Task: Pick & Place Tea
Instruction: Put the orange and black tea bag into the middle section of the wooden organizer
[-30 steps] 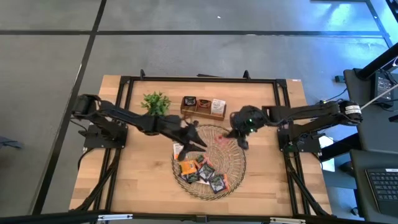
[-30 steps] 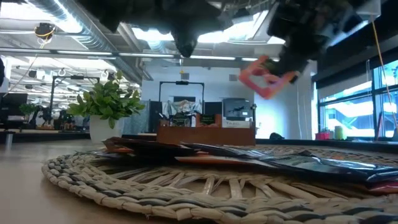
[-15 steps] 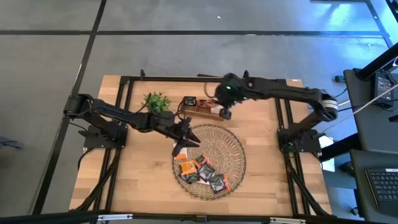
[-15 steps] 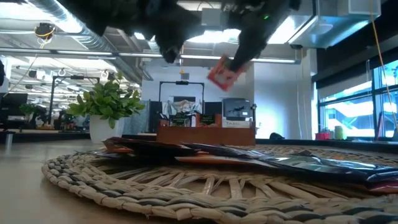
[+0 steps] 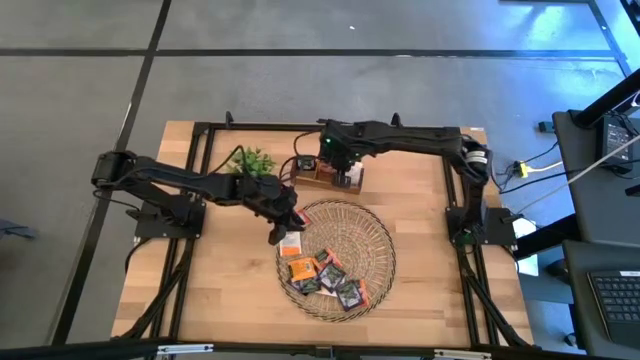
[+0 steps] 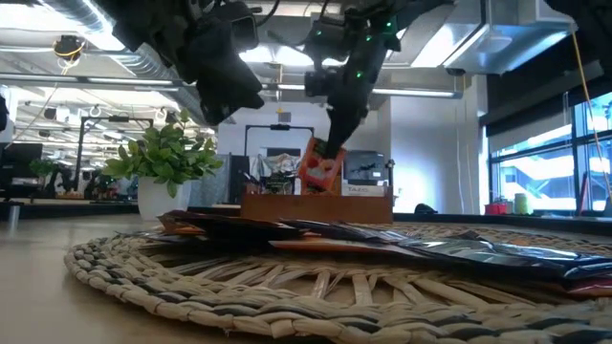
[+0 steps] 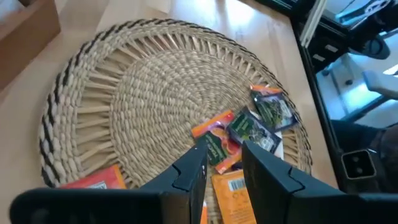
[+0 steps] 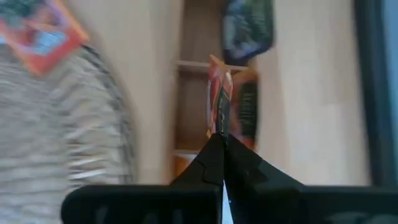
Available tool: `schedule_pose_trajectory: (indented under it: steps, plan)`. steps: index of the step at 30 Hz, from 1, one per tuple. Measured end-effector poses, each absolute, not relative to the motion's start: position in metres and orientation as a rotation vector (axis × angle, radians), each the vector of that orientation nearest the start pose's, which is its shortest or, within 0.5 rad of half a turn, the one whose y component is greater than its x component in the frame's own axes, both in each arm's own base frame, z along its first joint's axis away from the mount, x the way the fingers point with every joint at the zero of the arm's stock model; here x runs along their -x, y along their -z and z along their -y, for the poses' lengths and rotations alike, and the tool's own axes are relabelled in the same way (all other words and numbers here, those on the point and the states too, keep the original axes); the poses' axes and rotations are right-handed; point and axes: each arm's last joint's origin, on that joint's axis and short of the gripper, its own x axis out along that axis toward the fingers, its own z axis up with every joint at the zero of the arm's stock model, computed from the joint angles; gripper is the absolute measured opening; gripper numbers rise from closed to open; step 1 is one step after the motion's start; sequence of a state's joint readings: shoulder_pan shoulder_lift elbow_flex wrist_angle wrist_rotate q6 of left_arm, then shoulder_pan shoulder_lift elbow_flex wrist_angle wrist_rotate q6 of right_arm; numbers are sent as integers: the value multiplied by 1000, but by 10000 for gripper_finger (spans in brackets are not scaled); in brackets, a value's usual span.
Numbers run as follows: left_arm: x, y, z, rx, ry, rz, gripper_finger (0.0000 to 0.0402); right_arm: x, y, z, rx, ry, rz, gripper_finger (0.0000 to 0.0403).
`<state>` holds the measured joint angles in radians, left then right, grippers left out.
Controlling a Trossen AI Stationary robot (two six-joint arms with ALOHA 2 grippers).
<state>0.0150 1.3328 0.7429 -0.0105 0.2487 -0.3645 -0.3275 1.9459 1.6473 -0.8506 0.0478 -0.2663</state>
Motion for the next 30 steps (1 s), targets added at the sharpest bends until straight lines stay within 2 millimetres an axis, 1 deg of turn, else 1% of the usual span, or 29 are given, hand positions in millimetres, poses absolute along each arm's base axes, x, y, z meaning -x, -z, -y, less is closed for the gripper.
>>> schedule_pose_trajectory:
  steps: [4,6,14,21,27,30]
  plan:
    - [-274,-220,8,419,116,-632,98,-386,-238,138,147,255,-1239,6]
    - [-273,-220,9,415,120,-634,98,-386,-234,140,148,258,-1258,6]
    - [-273,-220,10,396,127,-632,98,-386,-234,140,150,257,-1261,6]
    - [-274,-220,10,389,104,-628,98,-390,-222,142,147,251,-1282,7]
    - [-274,-220,10,385,105,-628,98,-391,-221,142,149,253,-1275,23]
    - [-274,-220,10,370,109,-627,98,-391,-221,142,148,253,-1275,25]
